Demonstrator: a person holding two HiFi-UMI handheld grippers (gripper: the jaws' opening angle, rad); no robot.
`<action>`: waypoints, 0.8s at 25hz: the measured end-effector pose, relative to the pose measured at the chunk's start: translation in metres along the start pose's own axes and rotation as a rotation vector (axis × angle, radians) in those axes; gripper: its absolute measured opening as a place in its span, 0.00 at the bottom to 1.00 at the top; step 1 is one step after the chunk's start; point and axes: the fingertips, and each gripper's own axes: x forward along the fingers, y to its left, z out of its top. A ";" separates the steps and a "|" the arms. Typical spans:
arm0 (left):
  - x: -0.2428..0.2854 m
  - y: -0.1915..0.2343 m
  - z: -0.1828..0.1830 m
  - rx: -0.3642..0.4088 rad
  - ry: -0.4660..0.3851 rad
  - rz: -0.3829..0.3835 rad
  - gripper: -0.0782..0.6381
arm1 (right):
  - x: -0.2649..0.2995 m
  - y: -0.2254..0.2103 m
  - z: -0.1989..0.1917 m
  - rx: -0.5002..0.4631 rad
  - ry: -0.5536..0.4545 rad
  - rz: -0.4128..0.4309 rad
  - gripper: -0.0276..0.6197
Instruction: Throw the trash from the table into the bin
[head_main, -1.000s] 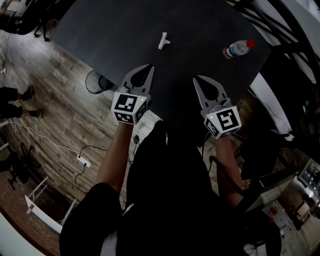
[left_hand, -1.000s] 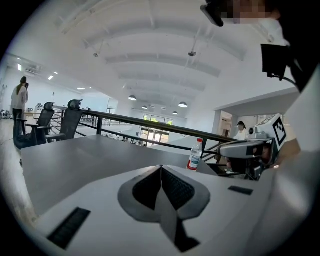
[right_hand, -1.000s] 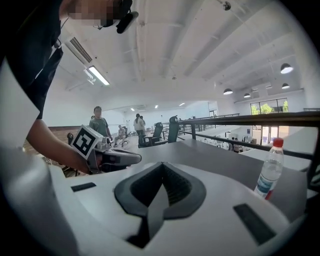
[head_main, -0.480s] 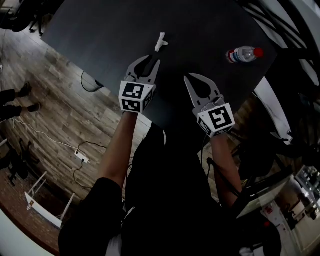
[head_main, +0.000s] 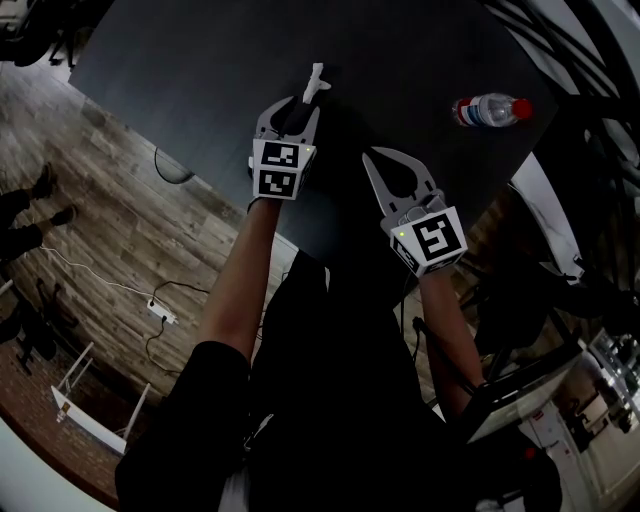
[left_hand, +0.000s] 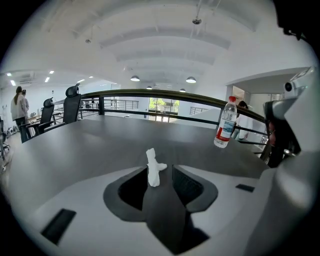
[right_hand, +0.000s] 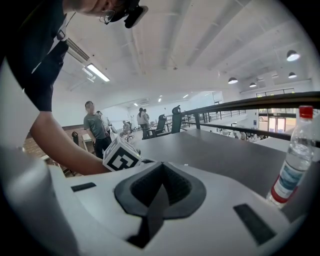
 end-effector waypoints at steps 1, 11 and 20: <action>0.004 0.001 -0.003 0.004 0.011 0.002 0.31 | 0.000 -0.001 -0.002 0.010 0.003 -0.003 0.05; 0.030 0.004 -0.015 0.019 0.073 0.046 0.33 | 0.001 -0.007 -0.010 0.033 0.006 -0.009 0.05; 0.041 0.010 -0.020 0.026 0.127 0.071 0.32 | 0.008 -0.005 -0.019 0.042 0.021 -0.014 0.05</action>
